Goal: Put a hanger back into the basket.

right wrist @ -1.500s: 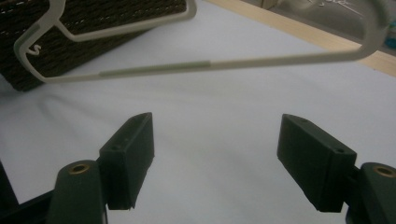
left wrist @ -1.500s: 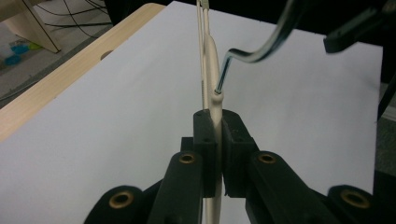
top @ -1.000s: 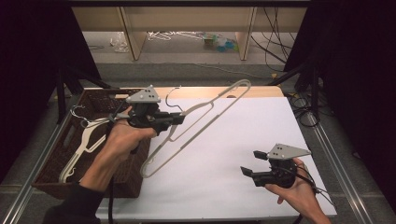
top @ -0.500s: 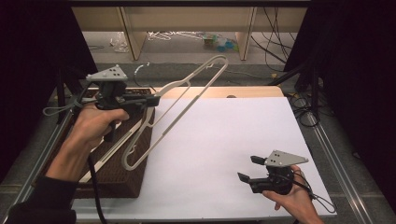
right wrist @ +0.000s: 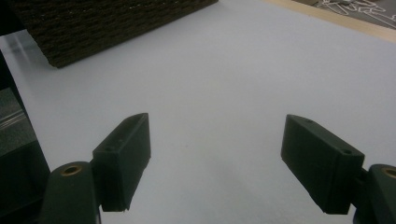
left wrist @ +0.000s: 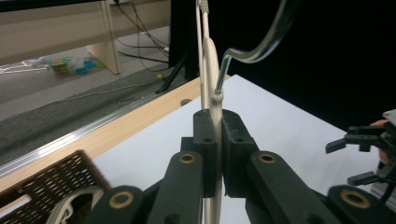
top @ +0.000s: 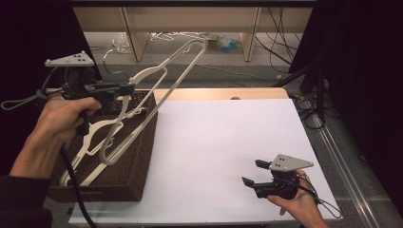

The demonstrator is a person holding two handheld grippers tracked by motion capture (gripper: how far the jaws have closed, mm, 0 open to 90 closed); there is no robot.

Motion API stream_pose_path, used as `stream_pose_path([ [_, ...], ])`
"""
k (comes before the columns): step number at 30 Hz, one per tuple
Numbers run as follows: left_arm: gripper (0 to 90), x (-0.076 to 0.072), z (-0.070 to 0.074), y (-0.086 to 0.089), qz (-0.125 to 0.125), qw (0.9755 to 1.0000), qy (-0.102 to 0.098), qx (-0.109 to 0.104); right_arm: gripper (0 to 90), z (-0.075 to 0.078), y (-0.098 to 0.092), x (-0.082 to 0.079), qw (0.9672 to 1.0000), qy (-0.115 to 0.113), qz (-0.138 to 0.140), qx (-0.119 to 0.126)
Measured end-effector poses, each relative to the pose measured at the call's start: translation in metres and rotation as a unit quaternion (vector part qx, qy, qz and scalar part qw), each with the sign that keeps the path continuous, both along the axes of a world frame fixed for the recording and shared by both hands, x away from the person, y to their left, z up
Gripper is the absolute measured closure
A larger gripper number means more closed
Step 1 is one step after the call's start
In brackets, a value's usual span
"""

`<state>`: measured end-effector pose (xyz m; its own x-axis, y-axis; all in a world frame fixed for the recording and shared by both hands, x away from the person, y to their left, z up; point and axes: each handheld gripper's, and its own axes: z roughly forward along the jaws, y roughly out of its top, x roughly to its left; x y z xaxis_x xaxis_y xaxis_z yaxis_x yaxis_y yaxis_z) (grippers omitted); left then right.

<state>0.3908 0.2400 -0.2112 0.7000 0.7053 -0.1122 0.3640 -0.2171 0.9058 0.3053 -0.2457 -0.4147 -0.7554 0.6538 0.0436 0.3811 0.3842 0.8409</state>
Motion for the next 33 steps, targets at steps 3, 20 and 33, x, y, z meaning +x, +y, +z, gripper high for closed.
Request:
stream_pose_path([
  [3,85.7,0.002,-0.005,0.012,0.014,0.9999,0.005,0.004,25.0,-0.001,0.001,0.000,1.0000,-0.002,0.001,-0.002],
  [20,85.7,0.020,-0.052,0.065,0.048,0.9985,0.006,0.025,25.0,-0.002,0.001,0.001,1.0000,0.003,0.003,-0.002],
  [33,85.7,0.019,-0.077,0.094,0.072,0.9962,0.018,0.045,24.9,-0.001,0.001,0.001,1.0000,0.003,0.005,-0.002],
])
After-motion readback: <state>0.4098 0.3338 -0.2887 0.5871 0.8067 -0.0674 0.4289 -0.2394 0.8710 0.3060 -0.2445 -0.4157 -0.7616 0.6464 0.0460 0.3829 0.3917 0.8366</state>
